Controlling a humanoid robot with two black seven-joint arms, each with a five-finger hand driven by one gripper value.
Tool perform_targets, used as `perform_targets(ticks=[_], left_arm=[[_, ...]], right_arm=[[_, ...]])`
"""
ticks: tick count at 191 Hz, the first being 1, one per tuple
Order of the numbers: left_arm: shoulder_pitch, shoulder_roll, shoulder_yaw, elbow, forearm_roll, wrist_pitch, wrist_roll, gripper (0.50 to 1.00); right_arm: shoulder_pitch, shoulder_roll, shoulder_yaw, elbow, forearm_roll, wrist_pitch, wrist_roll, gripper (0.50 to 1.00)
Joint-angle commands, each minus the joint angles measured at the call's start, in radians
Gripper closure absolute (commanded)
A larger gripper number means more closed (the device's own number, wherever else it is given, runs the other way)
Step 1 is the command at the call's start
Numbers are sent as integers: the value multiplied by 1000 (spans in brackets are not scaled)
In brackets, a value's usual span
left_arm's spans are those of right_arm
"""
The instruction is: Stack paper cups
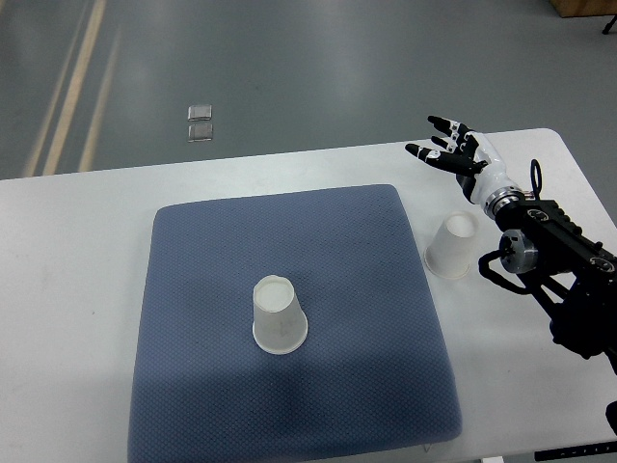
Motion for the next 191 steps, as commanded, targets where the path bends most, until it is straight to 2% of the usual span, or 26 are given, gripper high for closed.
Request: perform_targets(ticks=[1, 36, 104, 125, 161, 177, 191], left_arm=[[1, 0, 0, -1, 0, 0, -1, 500], [-1, 0, 0, 1, 0, 0, 0, 500], [-1, 0, 0, -1, 0, 0, 0, 500], [-1, 0, 0, -1, 0, 0, 0, 500], [-1, 0, 0, -1, 0, 0, 0, 500], [-1, 0, 0, 1, 0, 0, -1, 500], [1, 0, 0, -1, 0, 0, 0, 500]], right_arm=[[0, 0, 0, -2, -1, -3, 2, 568], [2, -2, 0, -14, -1, -2, 40, 568], [46, -33, -2, -14, -3, 23, 41, 568], [63, -71, -5, -13, -7, 97, 43, 570], [92, -188, -26, 3, -29, 308, 61, 572], [104, -240, -32, 23, -116, 397, 74, 572], [108, -280, -46, 52, -229, 446, 94, 572]])
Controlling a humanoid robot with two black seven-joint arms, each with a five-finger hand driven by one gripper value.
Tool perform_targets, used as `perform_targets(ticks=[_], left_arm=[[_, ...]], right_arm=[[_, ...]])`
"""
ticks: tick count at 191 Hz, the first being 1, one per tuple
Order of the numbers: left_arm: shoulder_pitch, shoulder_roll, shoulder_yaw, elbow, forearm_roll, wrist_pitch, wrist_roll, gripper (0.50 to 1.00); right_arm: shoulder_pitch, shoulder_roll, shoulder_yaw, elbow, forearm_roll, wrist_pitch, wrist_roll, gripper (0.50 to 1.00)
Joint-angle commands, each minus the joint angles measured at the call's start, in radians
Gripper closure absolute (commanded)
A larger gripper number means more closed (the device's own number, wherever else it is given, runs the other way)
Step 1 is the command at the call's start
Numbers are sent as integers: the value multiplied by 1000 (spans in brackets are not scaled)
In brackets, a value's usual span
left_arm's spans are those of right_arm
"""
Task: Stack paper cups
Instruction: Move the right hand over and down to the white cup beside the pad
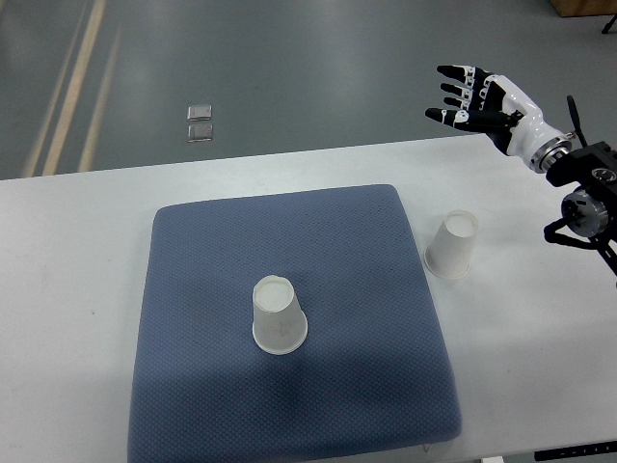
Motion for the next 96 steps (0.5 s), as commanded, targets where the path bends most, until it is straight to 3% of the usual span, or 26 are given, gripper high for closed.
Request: perform_targets(ticks=[1, 40, 96], left_arm=[[1, 0, 0, 0, 0, 0, 0, 500], [1, 0, 0, 0, 0, 0, 0, 500], [1, 0, 0, 0, 0, 0, 0, 500]], right_arm=[[6, -55, -15, 34, -134, 76, 23, 572], [8, -178, -100, 149, -431, 151, 161, 572], [42, -258, -241, 206, -726, 139, 207, 574]])
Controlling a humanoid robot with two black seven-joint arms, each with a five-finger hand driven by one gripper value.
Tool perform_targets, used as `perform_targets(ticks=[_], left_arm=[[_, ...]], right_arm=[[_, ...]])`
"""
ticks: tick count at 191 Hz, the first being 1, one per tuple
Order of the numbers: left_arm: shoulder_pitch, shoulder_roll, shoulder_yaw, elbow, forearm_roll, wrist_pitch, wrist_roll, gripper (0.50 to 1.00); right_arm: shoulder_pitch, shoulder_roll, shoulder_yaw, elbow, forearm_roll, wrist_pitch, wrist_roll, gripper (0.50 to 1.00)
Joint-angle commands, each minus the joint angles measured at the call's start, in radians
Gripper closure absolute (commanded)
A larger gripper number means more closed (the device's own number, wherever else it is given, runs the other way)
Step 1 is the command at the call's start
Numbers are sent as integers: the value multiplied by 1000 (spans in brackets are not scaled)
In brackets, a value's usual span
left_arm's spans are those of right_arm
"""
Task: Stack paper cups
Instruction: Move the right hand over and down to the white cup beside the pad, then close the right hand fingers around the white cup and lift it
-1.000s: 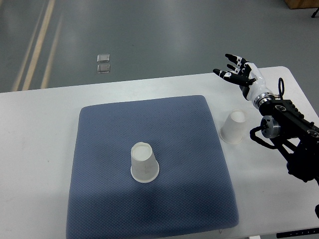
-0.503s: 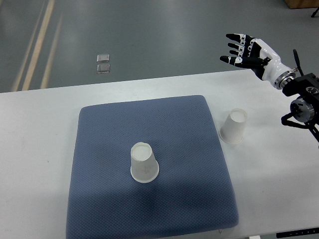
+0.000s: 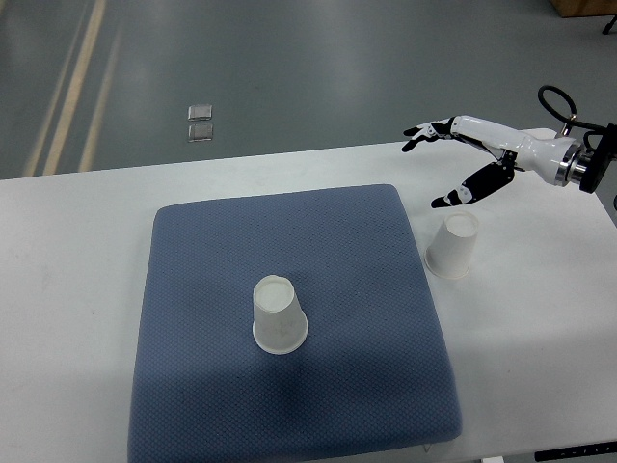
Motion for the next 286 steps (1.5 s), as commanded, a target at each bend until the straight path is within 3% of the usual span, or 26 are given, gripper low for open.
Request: perform_targets(ticks=[1, 30, 100, 137, 237, 286], left_arm=[[1, 0, 0, 0, 0, 0, 0, 500], [1, 0, 0, 0, 0, 0, 0, 500], [1, 0, 0, 0, 0, 0, 0, 500], [-1, 0, 0, 0, 0, 0, 0, 500], [-1, 0, 0, 1, 0, 0, -1, 500], [-1, 0, 0, 1, 0, 0, -1, 500]], right_arm=[[6, -19, -34, 3, -89, -9, 10, 574], [6, -23, -69, 3, -166, -29, 10, 574], [11, -34, -180, -16, -284, -156, 7, 574], [28, -19, -244, -75, -295, -211, 7, 574], [40, 15, -295, -158, -332, -253, 7, 589], [48, 29, -312, -189, -333, -257, 7, 656]])
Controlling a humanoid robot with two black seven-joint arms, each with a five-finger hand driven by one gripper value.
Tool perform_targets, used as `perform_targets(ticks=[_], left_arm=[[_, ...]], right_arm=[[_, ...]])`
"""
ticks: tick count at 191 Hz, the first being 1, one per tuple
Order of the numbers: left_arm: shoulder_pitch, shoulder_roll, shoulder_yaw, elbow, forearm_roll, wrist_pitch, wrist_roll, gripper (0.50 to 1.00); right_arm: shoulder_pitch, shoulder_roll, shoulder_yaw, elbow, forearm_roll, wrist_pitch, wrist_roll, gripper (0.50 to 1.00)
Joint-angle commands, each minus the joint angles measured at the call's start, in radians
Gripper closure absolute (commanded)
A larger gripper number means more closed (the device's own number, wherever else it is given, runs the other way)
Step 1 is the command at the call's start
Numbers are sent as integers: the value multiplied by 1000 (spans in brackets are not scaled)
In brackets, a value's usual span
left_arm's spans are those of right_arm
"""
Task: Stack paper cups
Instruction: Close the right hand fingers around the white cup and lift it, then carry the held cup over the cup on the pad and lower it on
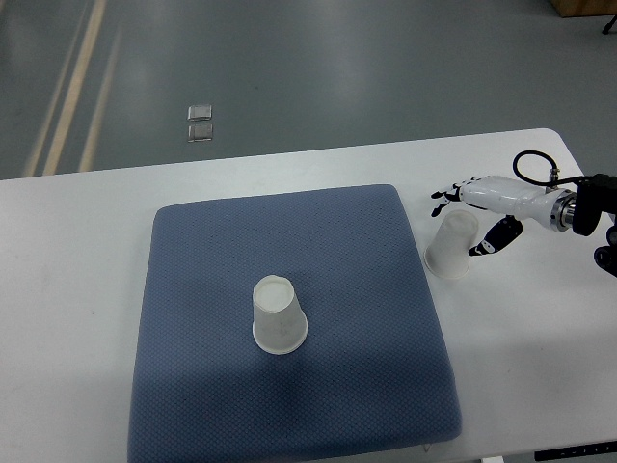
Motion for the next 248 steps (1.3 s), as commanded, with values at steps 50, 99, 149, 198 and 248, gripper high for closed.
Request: perform_targets(ticks=[50, 99, 149, 198, 248], left_arm=[[-1, 0, 0, -1, 0, 0, 0, 500], [1, 0, 0, 1, 0, 0, 0, 500], [-1, 0, 0, -1, 0, 0, 0, 500], [1, 0, 0, -1, 0, 0, 0, 500], [1, 0, 0, -1, 0, 0, 0, 500]], right_arm=[[4, 0, -7, -13, -2, -3, 0, 740], [14, -1, -9, -13, -2, -3, -2, 883], [67, -14, 4, 19, 11, -5, 0, 901], [186, -73, 13, 226, 30, 9, -8, 901], [264, -83, 13, 436, 46, 57, -9, 895]])
